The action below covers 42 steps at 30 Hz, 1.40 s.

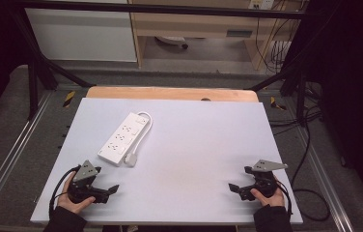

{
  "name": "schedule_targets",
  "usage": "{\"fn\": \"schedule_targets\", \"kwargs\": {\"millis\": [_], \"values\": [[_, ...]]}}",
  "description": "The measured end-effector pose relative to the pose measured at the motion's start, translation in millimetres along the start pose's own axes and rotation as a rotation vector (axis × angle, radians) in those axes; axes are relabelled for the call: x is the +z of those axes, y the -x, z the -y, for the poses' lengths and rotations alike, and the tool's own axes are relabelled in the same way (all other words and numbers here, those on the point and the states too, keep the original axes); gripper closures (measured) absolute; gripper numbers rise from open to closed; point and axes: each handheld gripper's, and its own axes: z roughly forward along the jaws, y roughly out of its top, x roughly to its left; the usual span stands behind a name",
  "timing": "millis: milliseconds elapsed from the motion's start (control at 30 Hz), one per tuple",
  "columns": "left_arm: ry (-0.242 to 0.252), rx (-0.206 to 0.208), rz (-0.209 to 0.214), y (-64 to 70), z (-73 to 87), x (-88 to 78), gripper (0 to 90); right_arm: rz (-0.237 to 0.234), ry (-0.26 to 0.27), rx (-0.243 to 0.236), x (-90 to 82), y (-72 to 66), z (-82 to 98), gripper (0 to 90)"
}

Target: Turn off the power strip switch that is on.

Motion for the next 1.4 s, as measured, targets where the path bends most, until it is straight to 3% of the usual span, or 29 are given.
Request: {"fn": "schedule_targets", "kwargs": {"millis": [833, 1400], "values": [[0.006, -0.010, -0.007, -2.8, -3.6, -5.1, 3.3, 0.006, -0.005, 0.004, 0.1, 0.3, 0.2, 0.8], [0.009, -0.017, -0.034, -7.2, -9.7, -9.9, 3.3, 0.011, -0.006, 0.001, -0.1, 0.5, 0.1, 0.8]]}}
